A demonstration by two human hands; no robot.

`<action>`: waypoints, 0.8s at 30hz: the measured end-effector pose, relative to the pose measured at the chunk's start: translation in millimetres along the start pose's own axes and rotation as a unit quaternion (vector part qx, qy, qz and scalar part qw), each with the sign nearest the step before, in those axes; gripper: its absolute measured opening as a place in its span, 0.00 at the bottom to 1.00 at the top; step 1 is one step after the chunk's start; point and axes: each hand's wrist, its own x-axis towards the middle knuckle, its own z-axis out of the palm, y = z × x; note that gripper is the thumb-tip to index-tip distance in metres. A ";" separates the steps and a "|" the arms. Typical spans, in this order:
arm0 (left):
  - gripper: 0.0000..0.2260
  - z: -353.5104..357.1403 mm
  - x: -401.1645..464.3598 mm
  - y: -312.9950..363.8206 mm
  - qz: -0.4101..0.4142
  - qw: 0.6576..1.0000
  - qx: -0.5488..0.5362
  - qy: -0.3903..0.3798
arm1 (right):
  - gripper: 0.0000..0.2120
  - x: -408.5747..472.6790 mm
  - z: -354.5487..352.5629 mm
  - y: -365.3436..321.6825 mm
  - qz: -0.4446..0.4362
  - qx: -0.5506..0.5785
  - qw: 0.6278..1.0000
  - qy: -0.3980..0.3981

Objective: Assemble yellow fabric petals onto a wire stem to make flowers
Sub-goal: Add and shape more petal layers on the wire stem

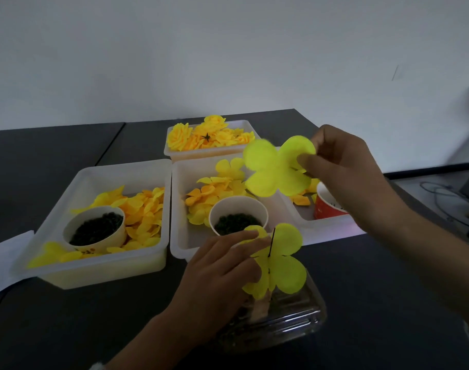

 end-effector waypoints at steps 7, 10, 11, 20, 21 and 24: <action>0.12 -8.7 -3.3 -3.2 -0.072 0.992 -0.102 -0.026 | 0.12 -42.6 8.3 9.3 -0.143 -0.126 0.981 -0.034; 0.14 -17.7 -16.7 -4.1 -0.132 0.966 -0.221 -0.015 | 0.10 -59.0 6.4 17.1 -0.249 -0.206 0.944 -0.059; 0.11 -20.8 -15.9 -2.4 -0.159 0.956 -0.247 0.002 | 0.09 -63.7 6.0 22.3 -0.274 -0.224 0.933 -0.071; 0.28 -25.9 33.3 -7.8 -0.535 0.740 -0.406 -0.033 | 0.06 -77.2 1.2 56.3 -0.329 -0.255 0.902 -0.115; 0.29 -26.0 37.0 -4.7 -0.546 0.735 -0.400 -0.041 | 0.08 -76.5 1.3 56.9 -0.327 -0.252 0.904 -0.115; 0.28 -29.3 44.6 2.7 -0.554 0.727 -0.399 -0.071 | 0.13 -76.3 1.2 56.8 -0.323 -0.255 0.904 -0.116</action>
